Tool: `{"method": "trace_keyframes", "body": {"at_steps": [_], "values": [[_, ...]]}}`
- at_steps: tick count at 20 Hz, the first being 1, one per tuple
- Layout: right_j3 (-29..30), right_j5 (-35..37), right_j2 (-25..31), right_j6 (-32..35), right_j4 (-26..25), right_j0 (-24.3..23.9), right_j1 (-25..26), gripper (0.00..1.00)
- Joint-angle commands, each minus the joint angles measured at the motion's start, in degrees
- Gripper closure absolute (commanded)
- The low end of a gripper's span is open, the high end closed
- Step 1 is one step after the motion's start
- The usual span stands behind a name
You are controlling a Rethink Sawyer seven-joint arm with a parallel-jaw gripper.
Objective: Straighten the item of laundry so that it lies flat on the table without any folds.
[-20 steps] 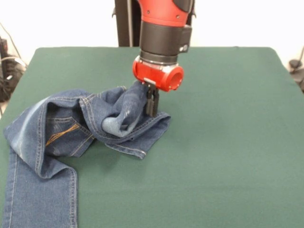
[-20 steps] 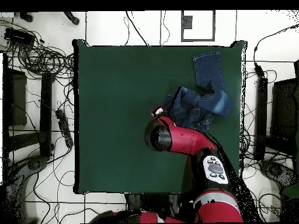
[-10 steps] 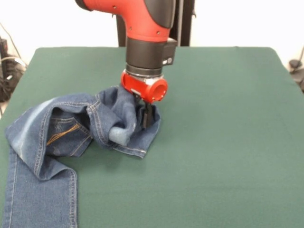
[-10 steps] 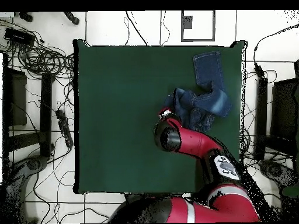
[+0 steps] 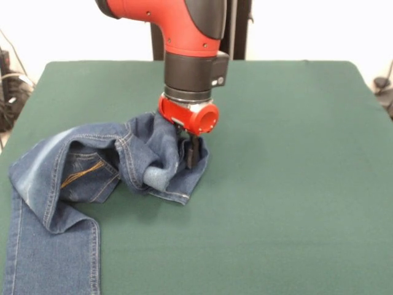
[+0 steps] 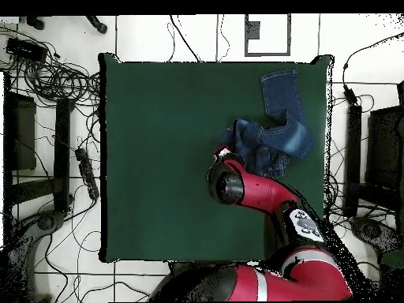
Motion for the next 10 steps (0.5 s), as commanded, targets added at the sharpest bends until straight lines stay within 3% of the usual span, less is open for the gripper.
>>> {"method": "trace_keyframes", "body": {"at_steps": [1, 10], "values": [[1.8, 0.9, 5.0, 6.0, 0.8, 1.7, 1.8, 1.00], [1.9, 0.9, 4.4, 6.4, 1.2, 2.2, 1.7, 1.00]]}}
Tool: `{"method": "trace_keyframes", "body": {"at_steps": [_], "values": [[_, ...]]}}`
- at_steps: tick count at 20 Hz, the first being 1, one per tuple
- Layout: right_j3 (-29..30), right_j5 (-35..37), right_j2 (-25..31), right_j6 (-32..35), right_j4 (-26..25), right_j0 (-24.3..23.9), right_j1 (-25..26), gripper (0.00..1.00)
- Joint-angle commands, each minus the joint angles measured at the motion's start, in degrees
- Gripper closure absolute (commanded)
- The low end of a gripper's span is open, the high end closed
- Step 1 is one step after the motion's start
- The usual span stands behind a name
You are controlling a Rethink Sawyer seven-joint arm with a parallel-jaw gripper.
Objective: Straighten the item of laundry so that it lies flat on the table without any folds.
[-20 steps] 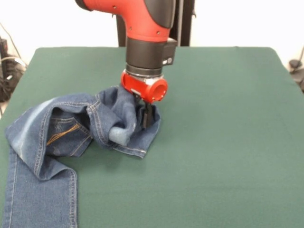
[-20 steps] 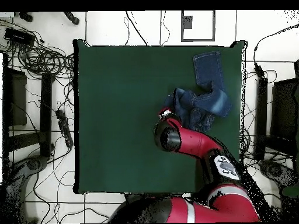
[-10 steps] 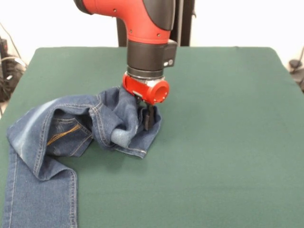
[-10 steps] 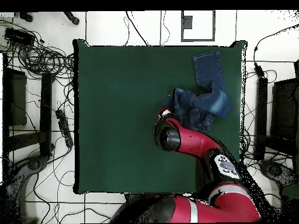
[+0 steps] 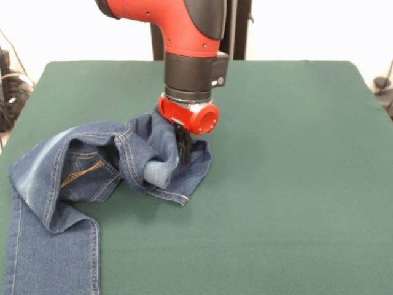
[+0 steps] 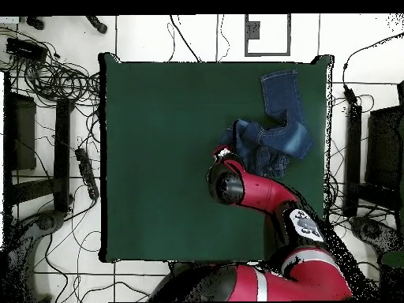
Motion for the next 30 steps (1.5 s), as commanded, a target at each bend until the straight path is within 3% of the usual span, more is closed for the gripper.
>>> {"method": "trace_keyframes", "body": {"at_steps": [1, 5, 7, 11, 15, 20, 25, 30], "values": [[1.8, 1.1, 4.2, 6.4, 1.3, 2.4, 1.6, 1.00], [2.1, -1.0, 3.0, 7.6, 1.8, 3.3, 0.0, 1.00], [4.3, 3.3, 7.3, 5.9, 0.9, -0.6, -4.4, 1.00], [2.9, 15.6, 10.1, -1.7, 0.2, -6.9, -12.5, 1.00], [-4.3, 24.9, 15.7, -10.5, -1.4, -13.1, -12.0, 1.00], [-13.4, 33.3, 21.6, -15.9, -2.4, -16.7, -8.0, 1.00], [-16.9, 38.0, 23.6, -16.3, -3.8, -17.6, -8.2, 1.00], [-17.2, 37.2, 26.2, -15.4, -4.5, -19.0, -8.1, 1.00]]}}
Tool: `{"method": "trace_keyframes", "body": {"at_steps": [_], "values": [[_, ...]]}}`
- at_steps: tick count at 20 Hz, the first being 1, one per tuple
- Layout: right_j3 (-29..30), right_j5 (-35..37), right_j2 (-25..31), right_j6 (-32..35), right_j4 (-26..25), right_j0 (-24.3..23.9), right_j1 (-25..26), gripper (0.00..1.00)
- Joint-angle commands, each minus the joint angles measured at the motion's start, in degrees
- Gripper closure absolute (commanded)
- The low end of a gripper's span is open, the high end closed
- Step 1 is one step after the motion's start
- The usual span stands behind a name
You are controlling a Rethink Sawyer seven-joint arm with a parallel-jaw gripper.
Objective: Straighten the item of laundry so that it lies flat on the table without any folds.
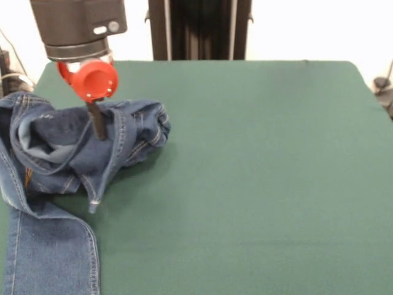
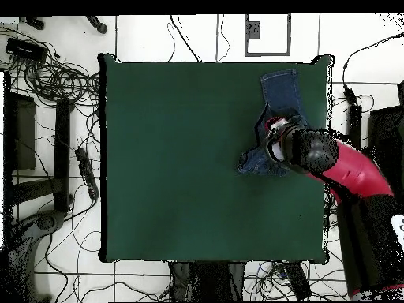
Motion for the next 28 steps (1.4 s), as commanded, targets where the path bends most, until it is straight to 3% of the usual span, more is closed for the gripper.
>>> {"method": "trace_keyframes", "body": {"at_steps": [1, 4, 8, 12, 19, 25, 28], "values": [[-5.7, 4.9, 11.5, -14.1, -2.8, 0.0, 1.6, 1.00], [-8.0, 6.3, 11.8, -13.9, -3.9, 0.4, 0.6, 1.00], [-22.0, 18.3, 7.7, -19.7, -11.4, 4.9, 0.7, 1.00], [-30.4, 23.4, 8.7, -22.5, -15.4, 6.1, 2.6, 1.00], [-34.6, 24.9, 12.3, -23.4, -17.0, 4.9, 5.0, 1.00], [-34.6, 21.0, 14.9, -25.5, -17.4, 3.1, 7.5, 1.00], [-36.0, 22.5, 15.0, -26.3, -18.0, 3.2, 8.5, 1.00]]}}
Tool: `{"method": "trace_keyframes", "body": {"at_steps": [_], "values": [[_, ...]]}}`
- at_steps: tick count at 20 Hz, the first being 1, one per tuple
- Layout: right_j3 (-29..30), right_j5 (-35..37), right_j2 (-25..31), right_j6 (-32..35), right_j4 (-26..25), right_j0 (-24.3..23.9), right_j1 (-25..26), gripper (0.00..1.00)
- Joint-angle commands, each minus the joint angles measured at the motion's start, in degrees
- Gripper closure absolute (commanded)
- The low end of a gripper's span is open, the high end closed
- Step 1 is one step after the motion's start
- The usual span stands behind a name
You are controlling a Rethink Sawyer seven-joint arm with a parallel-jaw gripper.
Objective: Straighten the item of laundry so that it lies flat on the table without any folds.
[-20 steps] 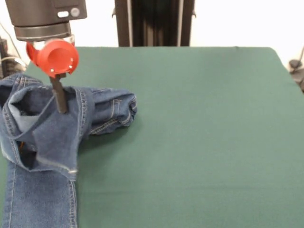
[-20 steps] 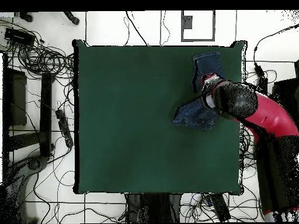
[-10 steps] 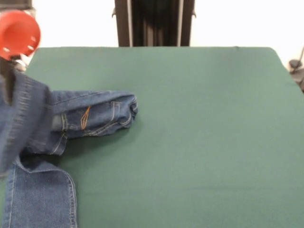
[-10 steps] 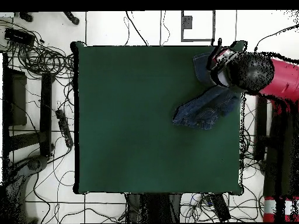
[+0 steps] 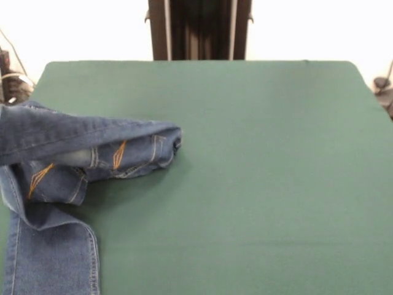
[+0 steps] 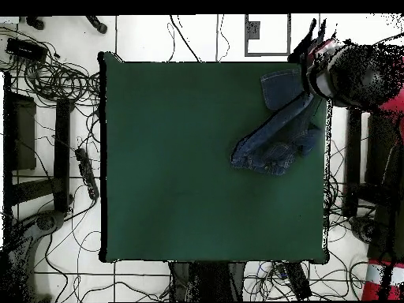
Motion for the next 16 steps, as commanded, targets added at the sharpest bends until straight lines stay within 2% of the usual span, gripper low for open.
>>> {"method": "trace_keyframes", "body": {"at_steps": [1, 2, 3, 10, 16], "values": [[-3.0, 2.9, 7.5, -25.9, -3.9, 1.0, 7.4, 1.00], [-2.6, 2.8, 7.7, -25.4, -3.5, 0.9, 7.4, 1.00], [-2.2, 2.4, 7.8, -24.9, -3.6, 0.8, 7.3, 0.00], [-0.9, -0.6, 7.0, -22.3, -4.6, 1.0, 6.5, 0.00], [1.9, -0.4, 6.2, -17.8, -3.1, 1.1, 5.9, 0.00]]}}
